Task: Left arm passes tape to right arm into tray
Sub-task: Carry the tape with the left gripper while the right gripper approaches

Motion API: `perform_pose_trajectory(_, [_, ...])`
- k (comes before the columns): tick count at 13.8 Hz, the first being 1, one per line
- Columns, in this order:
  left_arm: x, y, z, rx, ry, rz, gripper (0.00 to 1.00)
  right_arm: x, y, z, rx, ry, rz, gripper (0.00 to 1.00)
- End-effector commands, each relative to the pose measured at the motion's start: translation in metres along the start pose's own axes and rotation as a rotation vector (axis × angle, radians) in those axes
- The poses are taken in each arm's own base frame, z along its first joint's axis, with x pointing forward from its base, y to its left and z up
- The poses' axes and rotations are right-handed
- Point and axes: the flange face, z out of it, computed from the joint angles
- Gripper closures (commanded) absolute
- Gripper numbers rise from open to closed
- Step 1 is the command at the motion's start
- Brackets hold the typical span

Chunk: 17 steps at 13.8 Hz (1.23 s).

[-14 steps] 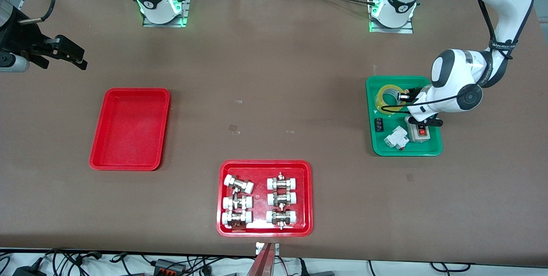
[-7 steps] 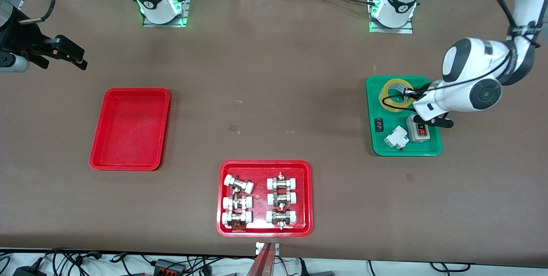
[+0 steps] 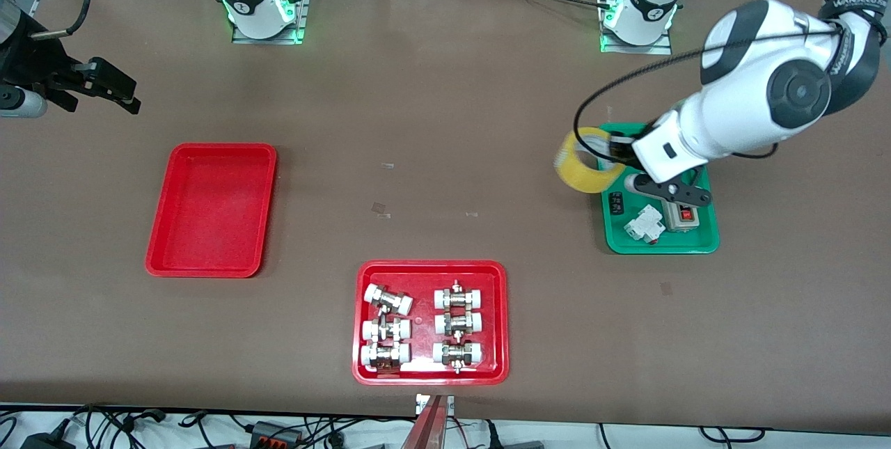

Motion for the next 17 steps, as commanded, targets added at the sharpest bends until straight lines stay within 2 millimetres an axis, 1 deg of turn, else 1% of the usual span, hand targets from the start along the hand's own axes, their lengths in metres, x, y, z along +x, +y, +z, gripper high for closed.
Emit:
perform_pose_trajectory(1, [0.048, 0.048, 0.023, -0.180, -0.078, -0.109, 0.99, 0.003, 0.001, 0.001, -0.008, -0.005, -0.014, 0.00])
perform_pose_trajectory(2, [0.053, 0.073, 0.030, -0.196, -0.075, -0.162, 0.99, 0.005, 0.002, 0.005, -0.005, -0.010, -0.015, 0.00])
perform_pose_trajectory(3, [0.065, 0.088, 0.049, -0.232, -0.069, -0.218, 0.99, 0.006, 0.003, 0.006, -0.002, -0.014, -0.015, 0.00])
perform_pose_trajectory(4, [0.076, 0.097, 0.062, -0.276, -0.046, -0.257, 0.99, 0.006, 0.003, 0.008, -0.004, -0.020, -0.015, 0.00])
perform_pose_trajectory(5, [0.078, 0.124, 0.075, -0.310, -0.009, -0.289, 0.99, 0.006, 0.001, 0.011, -0.005, -0.029, -0.019, 0.00])
perform_pose_trajectory(6, [0.082, 0.145, 0.094, -0.342, 0.005, -0.352, 0.99, 0.010, -0.001, 0.018, 0.001, -0.045, -0.018, 0.00])
perform_pose_trajectory(7, [0.087, 0.158, 0.111, -0.394, 0.003, -0.434, 0.99, 0.013, -0.003, 0.028, 0.018, -0.068, -0.018, 0.00])
perform_pose_trajectory(8, [0.085, 0.183, 0.128, -0.433, 0.022, -0.463, 0.99, 0.016, -0.005, 0.040, 0.056, -0.107, -0.018, 0.00])
perform_pose_trajectory(10, [0.091, 0.206, 0.170, -0.514, 0.050, -0.530, 0.99, 0.018, -0.012, 0.054, 0.176, -0.170, -0.052, 0.00])
perform_pose_trajectory(11, [0.091, 0.220, 0.184, -0.566, 0.070, -0.558, 0.99, 0.021, -0.015, 0.063, 0.218, -0.190, -0.099, 0.00])
perform_pose_trajectory(12, [0.092, 0.226, 0.194, -0.617, 0.080, -0.612, 0.99, 0.025, -0.019, 0.074, 0.265, -0.209, -0.129, 0.00])
perform_pose_trajectory(14, [0.089, 0.238, 0.204, -0.662, 0.069, -0.694, 0.99, 0.041, -0.033, 0.105, 0.404, -0.248, -0.154, 0.00])
perform_pose_trajectory(15, [0.091, 0.241, 0.201, -0.693, 0.058, -0.757, 0.99, 0.052, -0.039, 0.121, 0.477, -0.247, -0.135, 0.00])
perform_pose_trajectory(16, [0.093, 0.249, 0.202, -0.731, 0.032, -0.833, 0.99, 0.062, -0.048, 0.139, 0.523, -0.246, -0.132, 0.00])
perform_pose_trajectory(17, [0.097, 0.252, 0.197, -0.755, 0.024, -0.873, 0.99, 0.071, -0.055, 0.155, 0.561, -0.233, -0.150, 0.00])
